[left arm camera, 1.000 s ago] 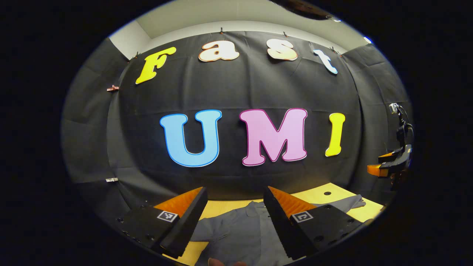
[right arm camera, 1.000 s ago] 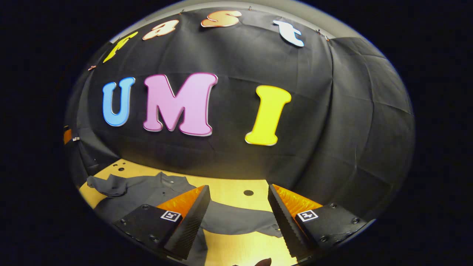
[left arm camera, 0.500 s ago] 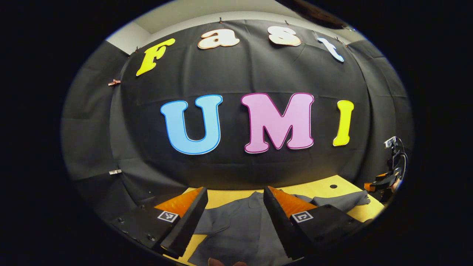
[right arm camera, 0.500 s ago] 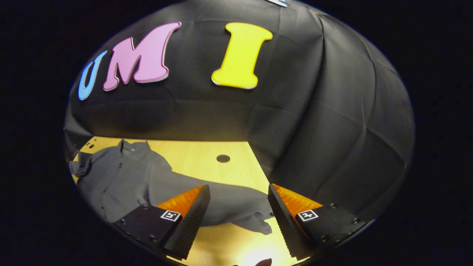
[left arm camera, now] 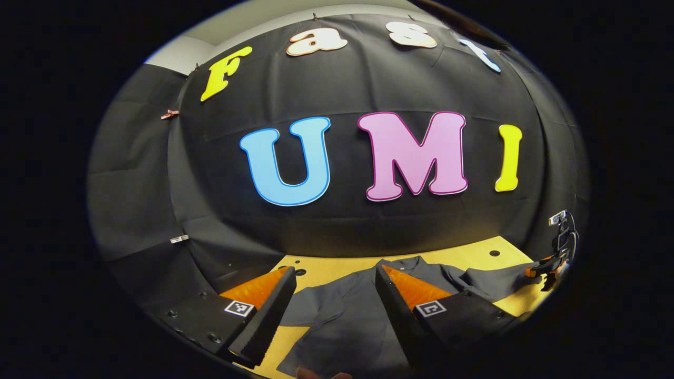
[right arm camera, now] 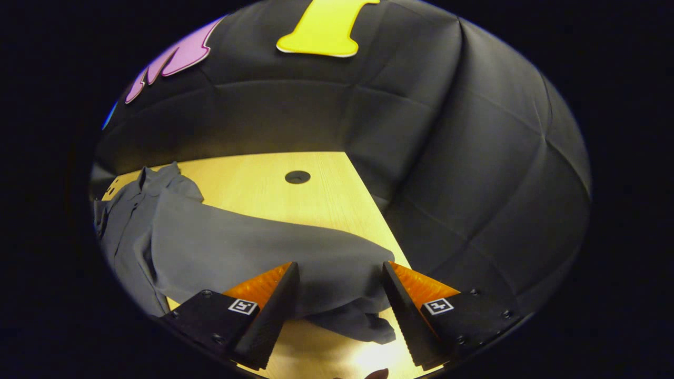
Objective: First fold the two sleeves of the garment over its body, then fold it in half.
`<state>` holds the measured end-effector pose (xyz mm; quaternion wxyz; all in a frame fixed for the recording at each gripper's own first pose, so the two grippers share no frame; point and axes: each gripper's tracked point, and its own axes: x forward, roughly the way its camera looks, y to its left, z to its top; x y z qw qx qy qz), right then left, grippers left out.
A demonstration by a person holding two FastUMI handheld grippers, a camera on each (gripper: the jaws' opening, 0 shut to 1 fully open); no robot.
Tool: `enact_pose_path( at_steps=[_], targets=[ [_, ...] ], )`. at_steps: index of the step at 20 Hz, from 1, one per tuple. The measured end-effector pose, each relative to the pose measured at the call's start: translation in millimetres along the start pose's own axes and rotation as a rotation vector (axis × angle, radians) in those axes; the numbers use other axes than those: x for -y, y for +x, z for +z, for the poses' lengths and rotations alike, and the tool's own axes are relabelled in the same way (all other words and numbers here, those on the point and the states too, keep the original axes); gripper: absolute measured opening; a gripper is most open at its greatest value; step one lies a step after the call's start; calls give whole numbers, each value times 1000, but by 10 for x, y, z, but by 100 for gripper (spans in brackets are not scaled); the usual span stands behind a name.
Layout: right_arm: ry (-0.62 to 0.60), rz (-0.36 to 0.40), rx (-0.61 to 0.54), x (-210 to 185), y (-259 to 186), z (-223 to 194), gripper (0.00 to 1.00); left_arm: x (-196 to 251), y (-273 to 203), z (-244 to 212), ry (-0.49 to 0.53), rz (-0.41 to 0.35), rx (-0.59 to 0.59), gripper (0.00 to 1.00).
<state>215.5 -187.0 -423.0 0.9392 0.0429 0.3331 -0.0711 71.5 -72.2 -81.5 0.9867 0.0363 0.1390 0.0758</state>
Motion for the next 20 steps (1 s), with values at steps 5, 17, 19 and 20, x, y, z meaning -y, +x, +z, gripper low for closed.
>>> enact_pose_path(
  at_steps=[5,17,19,20],
  targets=[
    [28,37,-72,-32,171,-250,100,50,-6,-41,26,10,-14,96],
    [129,78,131,-697,-771,532,7,-825,-2,-170,-30,-13,24,97],
    [119,101,196,-942,-1118,832,7,-1075,37,-234,-39,-28,36,96],
    [110,111,228,-1057,-1303,944,7,-1195,55,-258,-45,-32,44,97]
  ],
)
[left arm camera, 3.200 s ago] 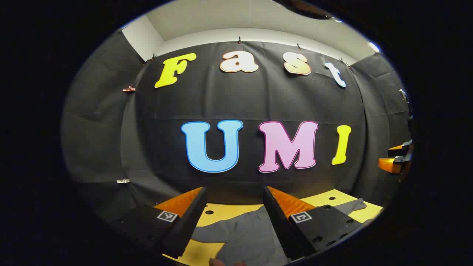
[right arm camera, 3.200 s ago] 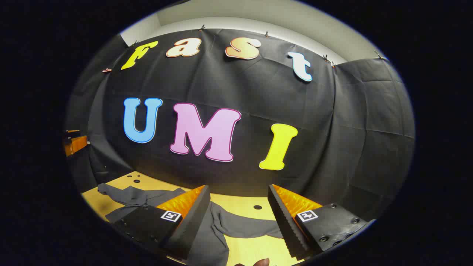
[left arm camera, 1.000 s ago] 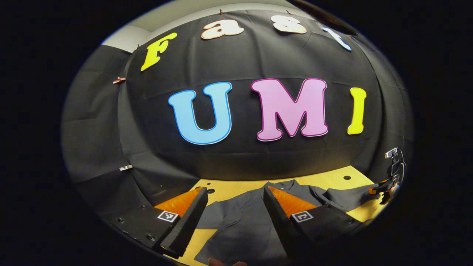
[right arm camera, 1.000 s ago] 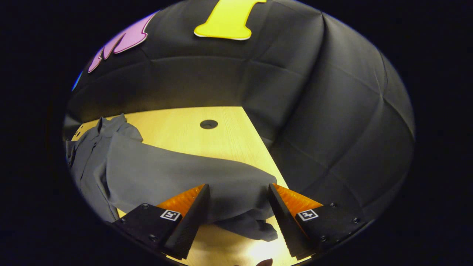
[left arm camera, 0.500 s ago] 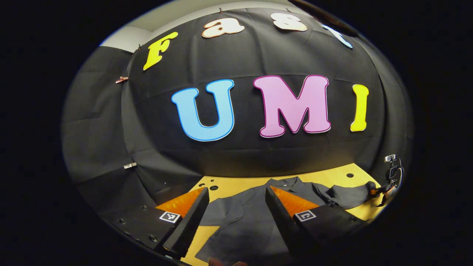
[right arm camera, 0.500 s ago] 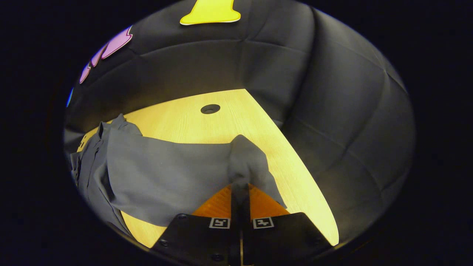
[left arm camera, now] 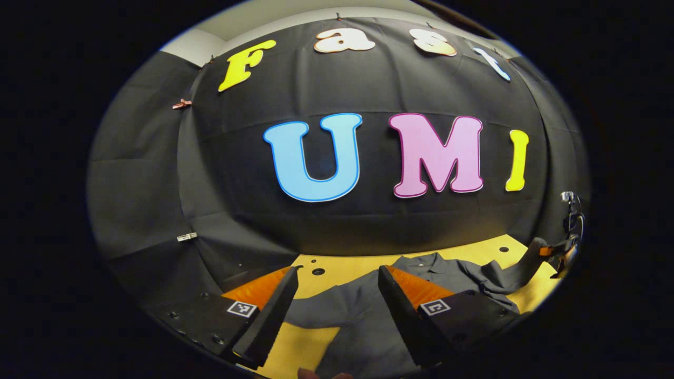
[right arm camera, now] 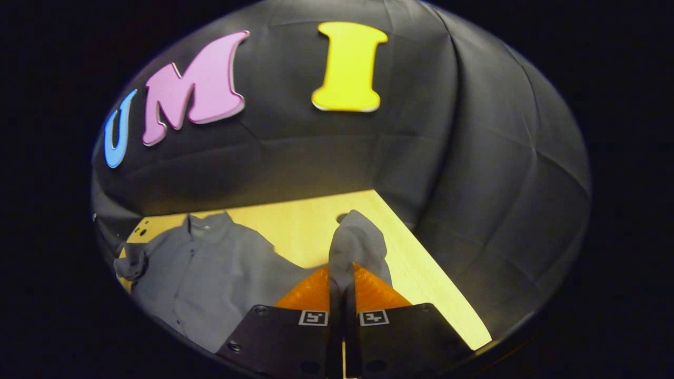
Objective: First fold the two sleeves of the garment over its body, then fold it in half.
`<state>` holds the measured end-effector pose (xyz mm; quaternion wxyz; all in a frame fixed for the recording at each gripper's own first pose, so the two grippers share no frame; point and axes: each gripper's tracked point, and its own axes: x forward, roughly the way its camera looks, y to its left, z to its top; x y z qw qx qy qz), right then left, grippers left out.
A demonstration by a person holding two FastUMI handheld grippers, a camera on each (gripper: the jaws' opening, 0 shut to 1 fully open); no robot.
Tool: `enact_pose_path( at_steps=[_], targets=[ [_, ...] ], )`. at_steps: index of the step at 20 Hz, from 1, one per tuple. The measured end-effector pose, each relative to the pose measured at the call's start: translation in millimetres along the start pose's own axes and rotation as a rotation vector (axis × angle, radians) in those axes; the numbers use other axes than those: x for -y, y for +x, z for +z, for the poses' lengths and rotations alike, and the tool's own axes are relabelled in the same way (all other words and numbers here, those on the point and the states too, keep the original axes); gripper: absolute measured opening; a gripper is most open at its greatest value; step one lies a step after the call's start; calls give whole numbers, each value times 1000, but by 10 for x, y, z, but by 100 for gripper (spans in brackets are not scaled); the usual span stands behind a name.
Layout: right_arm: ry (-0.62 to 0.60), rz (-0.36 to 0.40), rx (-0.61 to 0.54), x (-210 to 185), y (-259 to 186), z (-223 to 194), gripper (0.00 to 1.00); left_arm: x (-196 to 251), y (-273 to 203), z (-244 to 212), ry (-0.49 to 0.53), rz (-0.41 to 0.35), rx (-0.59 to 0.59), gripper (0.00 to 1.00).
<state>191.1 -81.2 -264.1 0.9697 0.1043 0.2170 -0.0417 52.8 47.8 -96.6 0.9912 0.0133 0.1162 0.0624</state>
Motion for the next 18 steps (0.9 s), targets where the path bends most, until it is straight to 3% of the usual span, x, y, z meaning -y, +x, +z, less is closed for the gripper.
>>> enact_pose_path(
  at_steps=[6,11,18],
  targets=[
    [-15,53,114,-860,-576,585,7,-596,91,-88,-13,-1,39,96],
    [-34,119,174,-1626,-835,807,7,-924,168,-267,-32,-6,39,96],
    [-95,300,141,-2981,-844,526,7,-1350,369,-602,-35,2,4,96]
  ],
)
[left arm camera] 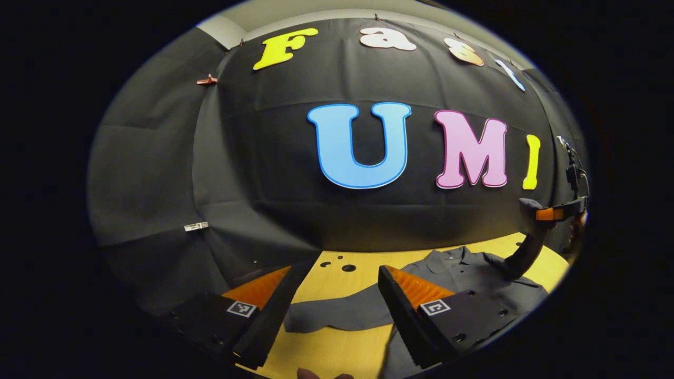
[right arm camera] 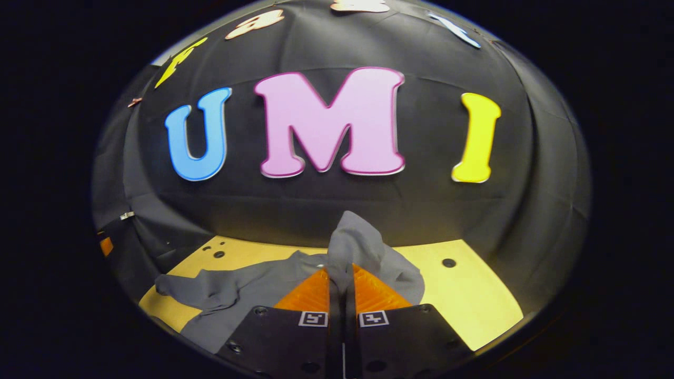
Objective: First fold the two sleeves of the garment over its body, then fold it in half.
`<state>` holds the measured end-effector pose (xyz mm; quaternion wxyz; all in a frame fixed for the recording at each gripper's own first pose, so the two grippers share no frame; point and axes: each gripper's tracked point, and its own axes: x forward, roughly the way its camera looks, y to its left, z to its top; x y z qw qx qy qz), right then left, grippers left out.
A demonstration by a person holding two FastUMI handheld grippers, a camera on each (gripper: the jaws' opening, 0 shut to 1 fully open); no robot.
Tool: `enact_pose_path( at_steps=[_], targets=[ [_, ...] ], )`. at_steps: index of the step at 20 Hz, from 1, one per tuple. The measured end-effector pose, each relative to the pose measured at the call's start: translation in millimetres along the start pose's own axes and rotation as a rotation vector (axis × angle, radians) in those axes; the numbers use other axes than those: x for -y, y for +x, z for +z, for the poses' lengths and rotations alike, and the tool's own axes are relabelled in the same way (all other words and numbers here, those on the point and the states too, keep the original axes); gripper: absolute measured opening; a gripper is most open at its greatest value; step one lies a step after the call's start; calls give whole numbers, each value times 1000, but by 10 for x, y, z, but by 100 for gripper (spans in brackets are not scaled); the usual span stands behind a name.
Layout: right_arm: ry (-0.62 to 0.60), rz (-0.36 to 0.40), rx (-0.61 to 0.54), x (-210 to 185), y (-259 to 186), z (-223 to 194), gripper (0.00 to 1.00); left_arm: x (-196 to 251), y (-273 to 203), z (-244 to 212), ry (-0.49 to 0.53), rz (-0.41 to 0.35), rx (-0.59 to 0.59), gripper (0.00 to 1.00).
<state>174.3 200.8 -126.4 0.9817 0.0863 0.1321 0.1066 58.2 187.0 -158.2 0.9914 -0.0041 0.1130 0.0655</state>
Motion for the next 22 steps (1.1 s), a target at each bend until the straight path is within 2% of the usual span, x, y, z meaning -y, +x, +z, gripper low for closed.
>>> enact_pose_path(
  at_steps=[4,9,17,20,21,22],
  targets=[
    [-39,79,-121,-681,303,-589,7,-282,211,-248,6,13,-33,97],
    [-84,132,-278,-1157,546,-1327,7,-390,470,-694,-5,10,-87,97],
    [-132,144,-453,-1451,684,-2073,7,-544,851,-1244,9,19,-153,97],
    [-103,164,-504,-1569,667,-2235,14,-566,957,-1376,8,13,-175,97],
    [-82,180,-518,-1628,659,-2263,7,-571,990,-1422,14,15,-182,97],
    [-60,204,-531,-1713,640,-2290,22,-577,1011,-1453,20,15,-190,97]
  ],
)
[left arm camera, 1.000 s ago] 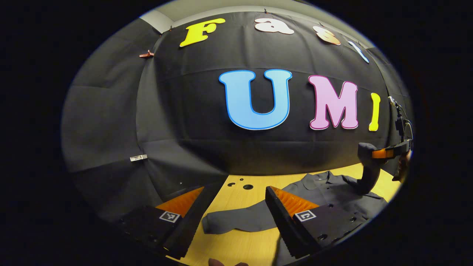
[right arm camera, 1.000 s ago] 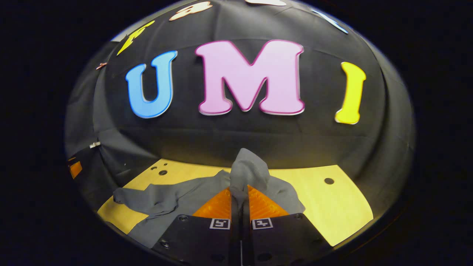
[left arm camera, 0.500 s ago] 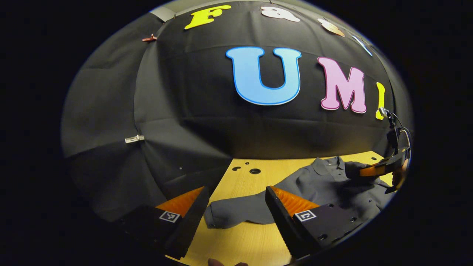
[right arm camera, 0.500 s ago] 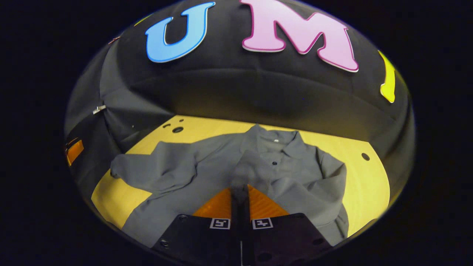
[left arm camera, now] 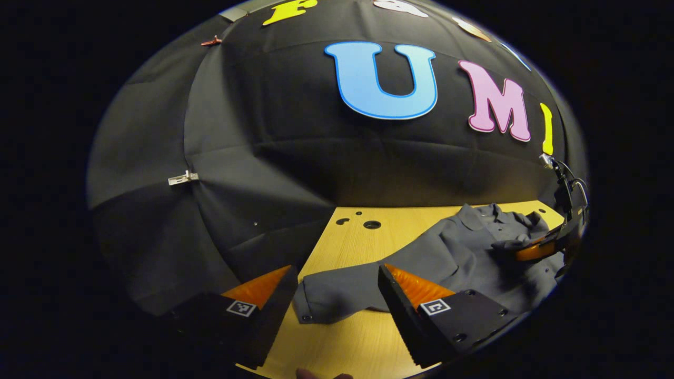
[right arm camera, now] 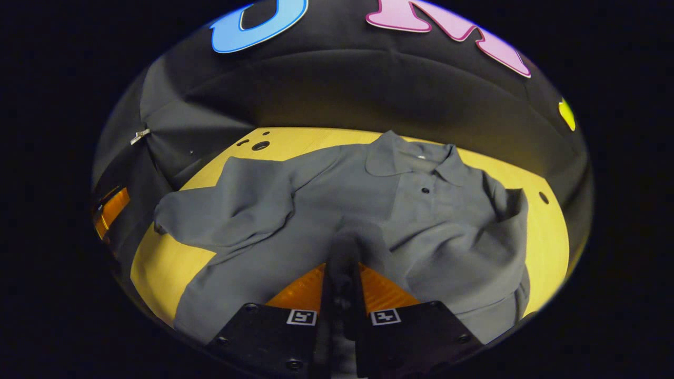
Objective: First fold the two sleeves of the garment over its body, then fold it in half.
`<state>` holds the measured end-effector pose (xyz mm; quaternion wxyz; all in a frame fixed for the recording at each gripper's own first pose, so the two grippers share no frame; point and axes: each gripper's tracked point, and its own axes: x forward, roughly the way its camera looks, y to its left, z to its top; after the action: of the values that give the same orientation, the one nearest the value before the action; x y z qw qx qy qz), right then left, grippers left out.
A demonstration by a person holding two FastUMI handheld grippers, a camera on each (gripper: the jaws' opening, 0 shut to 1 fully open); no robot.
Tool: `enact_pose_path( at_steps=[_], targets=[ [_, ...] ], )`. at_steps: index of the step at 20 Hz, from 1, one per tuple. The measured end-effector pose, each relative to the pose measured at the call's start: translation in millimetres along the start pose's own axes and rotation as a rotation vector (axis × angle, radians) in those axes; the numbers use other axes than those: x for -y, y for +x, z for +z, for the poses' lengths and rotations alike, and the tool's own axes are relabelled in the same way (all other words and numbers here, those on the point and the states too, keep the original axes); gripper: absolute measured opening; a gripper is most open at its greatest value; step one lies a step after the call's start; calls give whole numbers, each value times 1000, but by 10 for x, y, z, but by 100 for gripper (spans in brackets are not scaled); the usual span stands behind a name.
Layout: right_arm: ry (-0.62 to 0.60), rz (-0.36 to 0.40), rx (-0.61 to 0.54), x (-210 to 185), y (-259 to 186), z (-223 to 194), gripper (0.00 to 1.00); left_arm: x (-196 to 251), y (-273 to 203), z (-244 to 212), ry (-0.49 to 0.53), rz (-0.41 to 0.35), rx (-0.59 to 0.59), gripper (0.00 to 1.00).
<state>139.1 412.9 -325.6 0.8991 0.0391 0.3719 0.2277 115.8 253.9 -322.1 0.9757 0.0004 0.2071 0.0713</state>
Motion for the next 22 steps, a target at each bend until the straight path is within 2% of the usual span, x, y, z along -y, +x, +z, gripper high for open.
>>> enact_pose_path(
  at_steps=[1,2,3,4,5,6,10,13,18,22],
  targets=[
    [7,18,-7,-59,-7,-17,24,-8,25,-37,4,-1,-4,97],
    [7,35,-11,-103,13,-32,19,-3,51,-64,8,-4,-11,97],
    [10,58,-19,-177,17,-60,33,-4,72,-102,12,-5,-18,97],
    [15,85,-29,-247,2,-83,36,-8,92,-115,13,-6,-24,97],
    [13,109,-33,-325,-19,-91,52,-4,100,-151,9,-11,-33,97],
    [7,127,-32,-377,-54,-88,52,-5,118,-167,4,-13,-40,97],
    [8,182,-29,-553,-334,-56,66,12,289,-320,-14,-37,-92,97],
    [-23,186,24,-562,-649,63,68,6,416,-501,-28,-45,-148,97],
    [-157,98,86,-275,-1254,1,68,-151,629,-786,-45,29,-223,97],
    [-92,45,102,-21,-1629,-158,69,-215,736,-1011,-49,44,-286,97]
  ],
)
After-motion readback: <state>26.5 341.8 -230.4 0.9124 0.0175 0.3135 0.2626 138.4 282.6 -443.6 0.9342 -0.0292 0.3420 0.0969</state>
